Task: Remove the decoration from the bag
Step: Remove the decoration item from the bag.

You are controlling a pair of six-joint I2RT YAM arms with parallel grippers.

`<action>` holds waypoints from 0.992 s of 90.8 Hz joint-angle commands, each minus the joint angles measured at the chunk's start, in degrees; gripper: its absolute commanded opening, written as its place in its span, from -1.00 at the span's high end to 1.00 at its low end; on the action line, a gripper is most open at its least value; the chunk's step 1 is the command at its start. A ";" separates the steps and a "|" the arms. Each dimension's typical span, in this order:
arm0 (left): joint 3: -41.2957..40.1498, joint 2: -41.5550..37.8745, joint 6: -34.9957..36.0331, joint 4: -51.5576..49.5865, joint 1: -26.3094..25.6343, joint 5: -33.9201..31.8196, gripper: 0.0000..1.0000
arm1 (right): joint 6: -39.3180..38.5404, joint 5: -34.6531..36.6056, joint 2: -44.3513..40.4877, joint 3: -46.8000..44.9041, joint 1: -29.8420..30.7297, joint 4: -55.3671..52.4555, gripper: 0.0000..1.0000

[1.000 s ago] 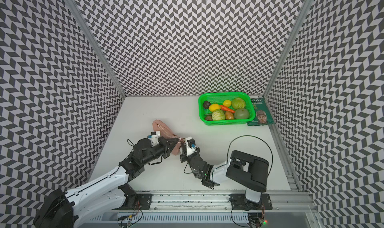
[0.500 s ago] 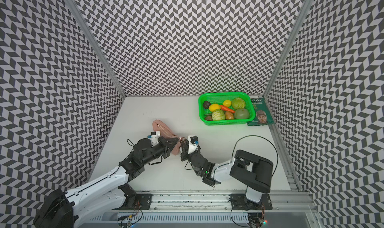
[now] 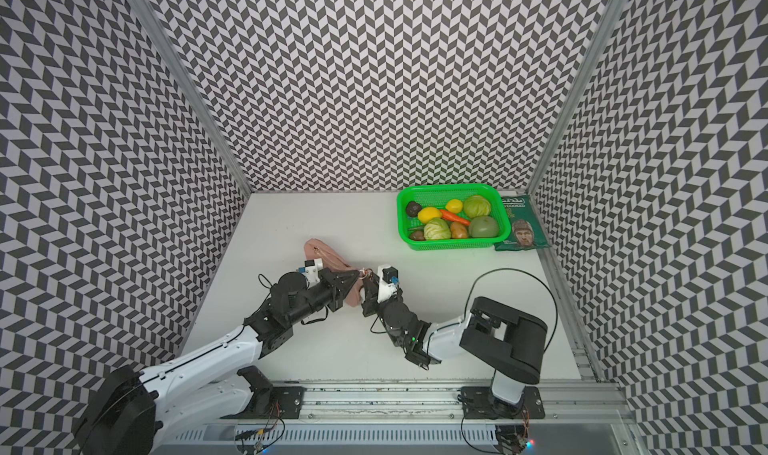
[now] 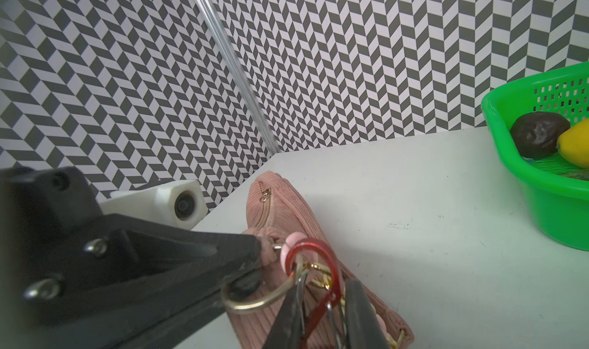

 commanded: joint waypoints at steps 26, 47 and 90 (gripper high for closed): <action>-1.24 4.77 -5.19 2.80 -0.20 1.33 1.00 | -2.86 6.40 -0.54 2.40 -2.02 12.35 1.00; 1.07 10.13 -3.82 5.54 -0.57 3.18 1.00 | -3.62 5.92 0.19 3.67 -2.29 13.05 1.00; 6.45 9.24 3.87 1.83 -0.90 -2.19 1.00 | 2.76 2.01 -14.13 -5.96 -2.77 -8.70 1.00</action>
